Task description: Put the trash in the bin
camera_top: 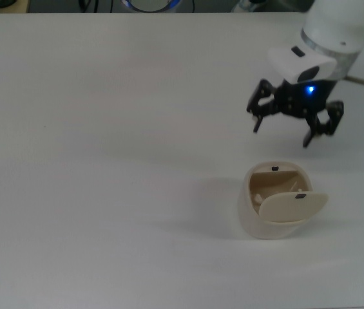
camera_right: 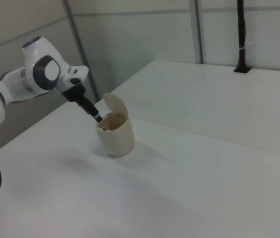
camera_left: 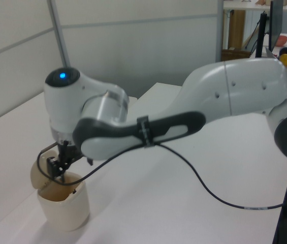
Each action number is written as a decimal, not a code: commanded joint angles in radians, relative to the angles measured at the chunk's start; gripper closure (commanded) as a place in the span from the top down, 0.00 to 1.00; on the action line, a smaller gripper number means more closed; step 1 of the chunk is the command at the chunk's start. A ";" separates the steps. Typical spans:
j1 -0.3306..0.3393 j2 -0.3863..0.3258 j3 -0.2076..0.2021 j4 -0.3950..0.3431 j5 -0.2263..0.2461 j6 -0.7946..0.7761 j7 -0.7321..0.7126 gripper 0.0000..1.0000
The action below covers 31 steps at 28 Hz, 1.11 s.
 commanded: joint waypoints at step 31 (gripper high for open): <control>-0.535 -0.391 -0.007 -0.189 0.122 -0.499 -0.839 1.00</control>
